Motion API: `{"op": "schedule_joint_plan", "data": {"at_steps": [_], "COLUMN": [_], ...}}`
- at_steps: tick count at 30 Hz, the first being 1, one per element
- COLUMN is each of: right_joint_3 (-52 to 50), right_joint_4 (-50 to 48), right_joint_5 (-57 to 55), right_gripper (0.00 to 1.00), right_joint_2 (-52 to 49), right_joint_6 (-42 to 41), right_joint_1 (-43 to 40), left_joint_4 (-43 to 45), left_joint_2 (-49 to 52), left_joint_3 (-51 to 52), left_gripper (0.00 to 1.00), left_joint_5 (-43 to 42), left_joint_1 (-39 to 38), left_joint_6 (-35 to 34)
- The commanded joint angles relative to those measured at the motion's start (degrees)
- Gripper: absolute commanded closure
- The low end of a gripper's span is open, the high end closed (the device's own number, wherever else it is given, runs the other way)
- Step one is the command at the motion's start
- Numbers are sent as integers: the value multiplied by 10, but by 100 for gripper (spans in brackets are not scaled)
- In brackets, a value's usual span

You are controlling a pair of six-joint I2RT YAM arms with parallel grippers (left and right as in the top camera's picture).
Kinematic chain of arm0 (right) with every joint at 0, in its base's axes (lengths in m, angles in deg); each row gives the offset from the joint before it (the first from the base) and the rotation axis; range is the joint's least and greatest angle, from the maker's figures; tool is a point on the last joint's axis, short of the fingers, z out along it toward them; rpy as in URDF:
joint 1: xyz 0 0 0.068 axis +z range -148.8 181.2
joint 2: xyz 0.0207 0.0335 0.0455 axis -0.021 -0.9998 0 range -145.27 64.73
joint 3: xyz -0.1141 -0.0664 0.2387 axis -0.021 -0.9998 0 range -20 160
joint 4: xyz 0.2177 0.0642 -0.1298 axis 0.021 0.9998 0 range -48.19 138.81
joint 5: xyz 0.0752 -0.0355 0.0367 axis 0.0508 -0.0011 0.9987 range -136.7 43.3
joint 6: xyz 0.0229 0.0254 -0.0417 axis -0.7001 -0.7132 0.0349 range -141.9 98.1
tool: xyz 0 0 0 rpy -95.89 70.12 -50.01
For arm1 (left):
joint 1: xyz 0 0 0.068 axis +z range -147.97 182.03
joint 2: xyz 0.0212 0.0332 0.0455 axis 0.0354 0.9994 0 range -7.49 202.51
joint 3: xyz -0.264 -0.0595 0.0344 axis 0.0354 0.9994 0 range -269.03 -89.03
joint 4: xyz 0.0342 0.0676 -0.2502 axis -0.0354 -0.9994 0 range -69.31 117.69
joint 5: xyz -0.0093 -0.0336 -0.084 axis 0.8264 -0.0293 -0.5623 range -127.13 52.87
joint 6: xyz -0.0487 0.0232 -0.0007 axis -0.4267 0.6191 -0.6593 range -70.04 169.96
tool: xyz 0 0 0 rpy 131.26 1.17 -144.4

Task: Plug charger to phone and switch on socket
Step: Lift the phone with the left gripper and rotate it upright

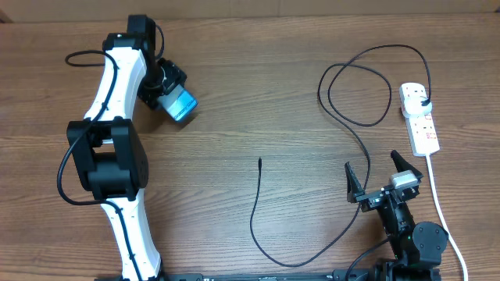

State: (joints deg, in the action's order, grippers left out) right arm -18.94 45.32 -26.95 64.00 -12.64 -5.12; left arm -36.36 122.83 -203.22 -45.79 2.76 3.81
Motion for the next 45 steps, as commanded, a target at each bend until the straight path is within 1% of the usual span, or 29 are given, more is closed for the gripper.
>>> {"op": "schedule_joint_plan", "data": {"at_steps": [1, 4, 5, 6, 10, 16, 22, 24, 26, 30, 34, 40, 45], "right_joint_3": [-6, -6, -6, -6, -6, -6, -6, -6, -6, -6, -6, -6, -6], "right_joint_4": [-3, -3, -3, -3, -3, -3, -3, -3, -3, -3, -3, -3, -3], "right_joint_5": [3, 3, 3, 3, 3, 3, 3, 3, 3, 3, 3, 3, 3], "right_gripper": [0, 0, 0, 0, 0, 0, 0, 0, 0, 0, 0, 0, 0], "right_joint_2": [6, 6, 6, 6, 6, 6, 6, 6, 6, 6, 6, 6, 6], "right_joint_6": [2, 2, 2, 2, 2, 2, 2, 2, 2, 2, 2, 2, 2], "right_joint_1": [2, 2, 2, 2, 2, 2, 2, 2, 2, 2, 2, 2, 2], "left_joint_4": [12, 31, 42, 43, 43, 38, 38, 38, 36, 7, 2, 2, 2], "left_joint_2": [-3, -3, -3, -3, -3, -3, -3, -3, -3, -3, -3, -3, -3], "left_joint_3": [-40, -46, -46, -46, -46, -46, -46, -46, -46, -46, -46, -46, -46], "left_gripper": [96, 96, 96, 96, 96, 96, 96, 96, 96, 96, 96, 96, 96], "left_joint_5": [-154, -250, -313, -339, -430, -573, -685, -707, -709, -709, -709, -711, -743], "left_joint_1": [-4, -4, -4, -4, -4, -4, -4, -4, -4, -4, -4, -2, -1], "left_joint_6": [9, 9, 2, -7, -28, -28, -28, -29, -47, -102, -144, -176, -215]}}
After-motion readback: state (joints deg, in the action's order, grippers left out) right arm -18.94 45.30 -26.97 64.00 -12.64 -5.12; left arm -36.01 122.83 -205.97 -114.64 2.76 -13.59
